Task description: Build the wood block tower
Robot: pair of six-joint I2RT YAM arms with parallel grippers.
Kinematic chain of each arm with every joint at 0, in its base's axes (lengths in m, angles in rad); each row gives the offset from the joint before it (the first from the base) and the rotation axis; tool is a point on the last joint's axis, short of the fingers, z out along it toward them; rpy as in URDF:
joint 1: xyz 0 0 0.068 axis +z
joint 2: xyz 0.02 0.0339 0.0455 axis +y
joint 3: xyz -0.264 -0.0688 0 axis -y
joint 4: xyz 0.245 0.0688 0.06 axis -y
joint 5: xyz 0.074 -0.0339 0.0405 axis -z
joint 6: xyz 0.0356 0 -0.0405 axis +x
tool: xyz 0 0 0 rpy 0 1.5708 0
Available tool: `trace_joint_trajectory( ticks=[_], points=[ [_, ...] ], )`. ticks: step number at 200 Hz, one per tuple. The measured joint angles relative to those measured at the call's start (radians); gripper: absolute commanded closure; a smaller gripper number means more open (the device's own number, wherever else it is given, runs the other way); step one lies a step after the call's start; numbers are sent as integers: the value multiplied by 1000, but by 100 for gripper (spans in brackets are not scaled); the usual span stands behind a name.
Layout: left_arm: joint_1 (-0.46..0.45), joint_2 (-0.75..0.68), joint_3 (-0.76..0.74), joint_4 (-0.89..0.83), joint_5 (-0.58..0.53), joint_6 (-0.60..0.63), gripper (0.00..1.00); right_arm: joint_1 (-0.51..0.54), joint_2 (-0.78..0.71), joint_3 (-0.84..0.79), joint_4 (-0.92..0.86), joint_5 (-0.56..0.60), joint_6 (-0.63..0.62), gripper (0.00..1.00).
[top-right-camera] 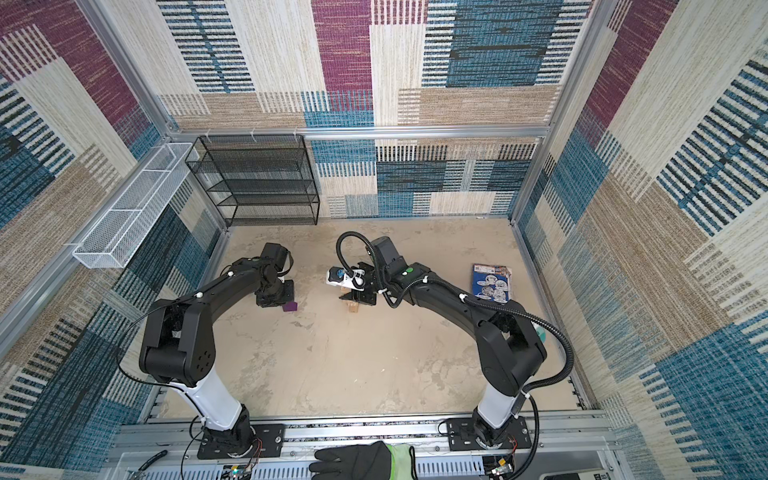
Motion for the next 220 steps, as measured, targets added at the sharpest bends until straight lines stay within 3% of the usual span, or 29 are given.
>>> trace_joint_trajectory(
  ticks=[55,95,141,171,205,220],
  points=[
    [-10,-34,-6,-31,-17,1,91,3,0,2,-5,0,-8,51],
    [-8,-37,39,-69,11,24,68,5,2,19,-7,-1,-15,51],
    [-6,26,135,-122,40,66,61,5,5,19,-8,-1,-19,51],
    [-1,80,263,-190,42,213,60,6,-1,17,-26,0,-30,50],
    [34,60,298,-212,34,387,42,6,-17,6,-35,-2,-37,50],
    [51,39,281,-203,36,440,40,6,-18,6,-37,-2,-37,50]
  ],
)
